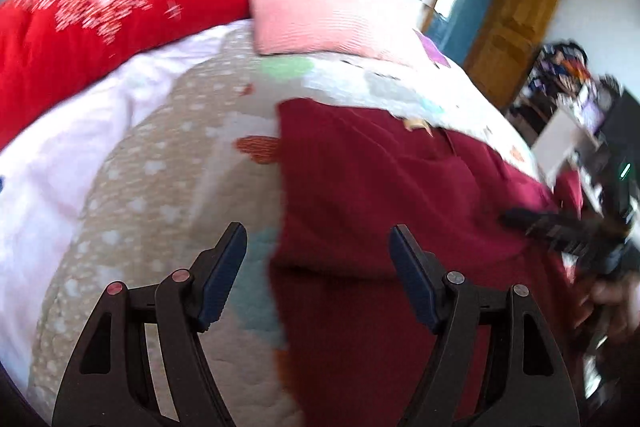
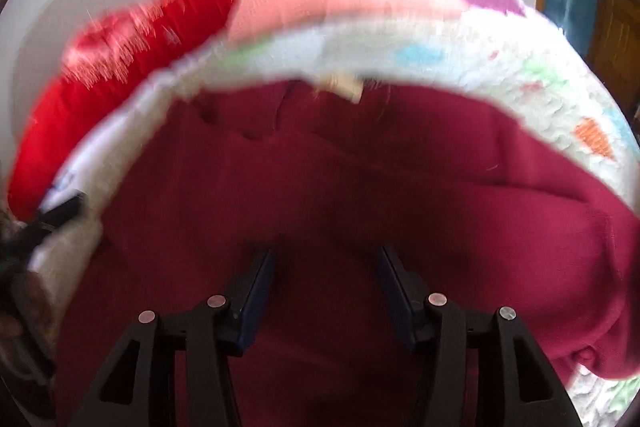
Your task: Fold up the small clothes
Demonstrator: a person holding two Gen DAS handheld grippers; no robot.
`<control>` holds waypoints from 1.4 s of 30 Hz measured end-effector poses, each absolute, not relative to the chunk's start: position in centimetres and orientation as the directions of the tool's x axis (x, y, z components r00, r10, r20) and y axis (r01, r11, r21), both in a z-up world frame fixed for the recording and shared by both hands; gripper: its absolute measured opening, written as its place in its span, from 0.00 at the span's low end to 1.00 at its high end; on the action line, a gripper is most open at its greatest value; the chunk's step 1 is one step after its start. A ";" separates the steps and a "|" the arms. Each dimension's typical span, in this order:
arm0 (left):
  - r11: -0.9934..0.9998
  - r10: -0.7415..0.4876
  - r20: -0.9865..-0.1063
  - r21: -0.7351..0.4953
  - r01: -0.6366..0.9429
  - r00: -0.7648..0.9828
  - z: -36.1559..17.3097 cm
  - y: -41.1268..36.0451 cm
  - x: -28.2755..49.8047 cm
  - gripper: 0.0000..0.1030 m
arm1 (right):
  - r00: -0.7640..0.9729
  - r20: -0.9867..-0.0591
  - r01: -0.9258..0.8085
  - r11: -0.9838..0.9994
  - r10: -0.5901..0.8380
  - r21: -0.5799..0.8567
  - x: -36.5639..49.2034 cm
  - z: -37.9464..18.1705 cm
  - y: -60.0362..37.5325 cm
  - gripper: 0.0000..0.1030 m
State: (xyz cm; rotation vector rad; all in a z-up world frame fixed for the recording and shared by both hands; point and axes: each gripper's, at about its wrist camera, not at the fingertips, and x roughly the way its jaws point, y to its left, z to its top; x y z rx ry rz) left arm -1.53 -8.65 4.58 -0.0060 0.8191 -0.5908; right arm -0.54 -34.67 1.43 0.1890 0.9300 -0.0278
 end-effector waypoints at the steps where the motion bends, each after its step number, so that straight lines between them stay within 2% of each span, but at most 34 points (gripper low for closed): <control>1: 0.839 -0.490 -0.691 -0.207 0.504 0.531 4.6 -9.3 -1.7 0.72 | 0.613 -0.789 0.127 0.982 0.031 0.137 -1.3 2.5 -35.4 0.50; 4: 0.838 -0.479 -0.709 -0.194 0.509 0.518 3.9 -10.6 -1.3 0.72 | 0.672 -0.734 0.235 0.968 -0.101 0.083 -3.1 5.3 -39.0 0.51; 7: 0.847 -0.463 -0.725 -0.192 0.496 0.511 3.1 -11.0 -0.6 0.72 | 0.586 -0.741 0.435 0.899 -0.329 -0.055 -3.6 5.9 -43.6 0.53; 9: 0.854 -0.449 -0.733 -0.183 0.487 0.511 2.7 -11.0 -0.4 0.72 | 0.511 -0.787 0.456 0.885 -0.346 -0.093 -2.9 4.1 -46.1 0.50; 10: 0.853 -0.450 -0.734 -0.186 0.487 0.508 2.7 -11.0 -0.4 0.72 | 0.484 -0.832 0.430 0.902 -0.271 -0.044 -2.2 2.5 -47.1 0.29; 11: 0.852 -0.453 -0.732 -0.190 0.487 0.508 2.7 -10.9 -0.5 0.72 | 0.482 -0.850 0.408 0.913 -0.213 0.003 -1.9 1.7 -47.2 0.16; 12: 0.851 -0.459 -0.727 -0.195 0.488 0.510 2.8 -10.8 -0.5 0.72 | 0.497 -0.846 0.394 0.919 -0.193 0.022 -1.8 1.5 -47.0 0.09; 14: 0.846 -0.477 -0.709 -0.208 0.492 0.520 3.1 -10.5 -0.8 0.72 | 0.548 -0.795 0.370 0.928 -0.261 -0.049 -1.8 3.1 -45.9 0.05; 16: 0.844 -0.479 -0.705 -0.205 0.496 0.522 3.2 -10.7 -0.8 0.72 | 0.613 -0.739 0.389 0.921 -0.281 -0.028 -2.2 4.5 -45.9 0.05; 18: 0.847 -0.465 -0.717 -0.187 0.498 0.520 2.9 -11.0 -0.8 0.72 | 0.564 -0.774 0.416 0.909 -0.288 -0.035 -1.8 3.1 -46.7 0.05; 20: 0.848 -0.459 -0.717 -0.177 0.500 0.524 2.9 -11.1 -0.9 0.72 | 0.508 -0.818 0.406 0.913 -0.268 -0.047 -1.1 0.9 -46.8 0.06; 23: 0.846 -0.465 -0.711 -0.183 0.500 0.527 3.0 -10.9 -1.0 0.72 | 0.567 -0.786 0.427 0.904 -0.247 0.024 -3.3 2.2 -46.8 0.12; 27: 0.842 -0.479 -0.684 -0.183 0.507 0.550 4.3 -10.5 -1.8 0.72 | 0.621 -0.715 0.521 0.850 -0.322 0.070 -8.2 5.9 -48.7 0.45; 28: 0.839 -0.485 -0.675 -0.181 0.513 0.556 4.6 -10.5 -2.0 0.72 | 0.622 -0.689 0.567 0.821 -0.373 0.067 -9.5 7.0 -49.8 0.50; 31: 0.819 -0.518 -0.647 -0.185 0.544 0.560 5.5 -10.7 -3.0 0.72 | 0.606 -0.678 0.657 0.742 -0.416 0.133 -12.4 8.0 -53.1 0.52; 34: 0.810 -0.519 -0.646 -0.164 0.563 0.559 5.4 -11.3 -3.5 0.72 | 0.602 -0.703 0.737 0.602 -0.378 0.307 -16.3 6.8 -57.7 0.52; 38: 0.814 -0.508 -0.661 -0.157 0.560 0.553 5.0 -11.8 -3.6 0.72 | 0.665 -0.686 0.717 0.508 -0.295 0.477 -18.5 5.1 -60.6 0.52; 40: 0.814 -0.510 -0.666 -0.169 0.556 0.545 4.8 -12.0 -3.4 0.72 | 0.658 -0.678 0.719 0.542 -0.328 0.435 -18.0 6.0 -60.0 0.52; 42: 0.816 -0.507 -0.671 -0.172 0.551 0.541 4.6 -12.1 -3.4 0.72 | 0.622 -0.679 0.725 0.615 -0.390 0.310 -16.2 7.5 -58.5 0.53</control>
